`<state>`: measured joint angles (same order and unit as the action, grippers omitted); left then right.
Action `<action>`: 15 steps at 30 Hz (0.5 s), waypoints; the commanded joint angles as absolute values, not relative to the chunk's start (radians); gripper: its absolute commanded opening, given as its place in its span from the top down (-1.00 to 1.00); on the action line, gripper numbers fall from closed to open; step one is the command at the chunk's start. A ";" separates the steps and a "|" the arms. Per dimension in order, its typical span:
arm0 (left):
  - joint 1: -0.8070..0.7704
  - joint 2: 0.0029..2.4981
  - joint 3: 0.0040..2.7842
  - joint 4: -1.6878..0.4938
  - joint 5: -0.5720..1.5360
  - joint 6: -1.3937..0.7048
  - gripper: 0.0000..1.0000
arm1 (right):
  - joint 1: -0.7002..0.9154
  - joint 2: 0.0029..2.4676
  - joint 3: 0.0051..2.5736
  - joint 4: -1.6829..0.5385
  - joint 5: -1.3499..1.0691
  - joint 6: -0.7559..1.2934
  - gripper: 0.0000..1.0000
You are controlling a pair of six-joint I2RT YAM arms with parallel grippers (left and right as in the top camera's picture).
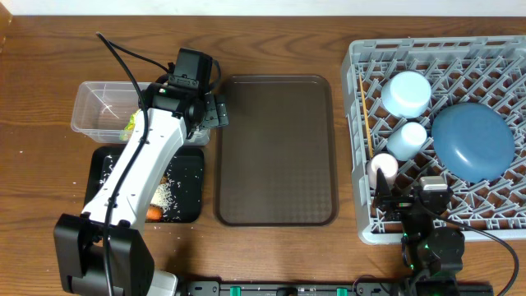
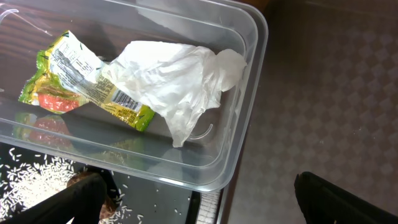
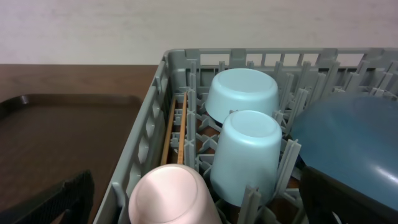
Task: Sort waste into correct bins and load items into the dishwasher rack
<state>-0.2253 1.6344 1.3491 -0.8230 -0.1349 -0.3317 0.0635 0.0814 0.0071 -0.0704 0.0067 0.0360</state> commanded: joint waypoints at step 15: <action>-0.226 1.644 1.345 -0.826 -0.147 -0.319 -0.95 | 0.049 0.083 0.006 -0.075 -0.005 0.018 -0.99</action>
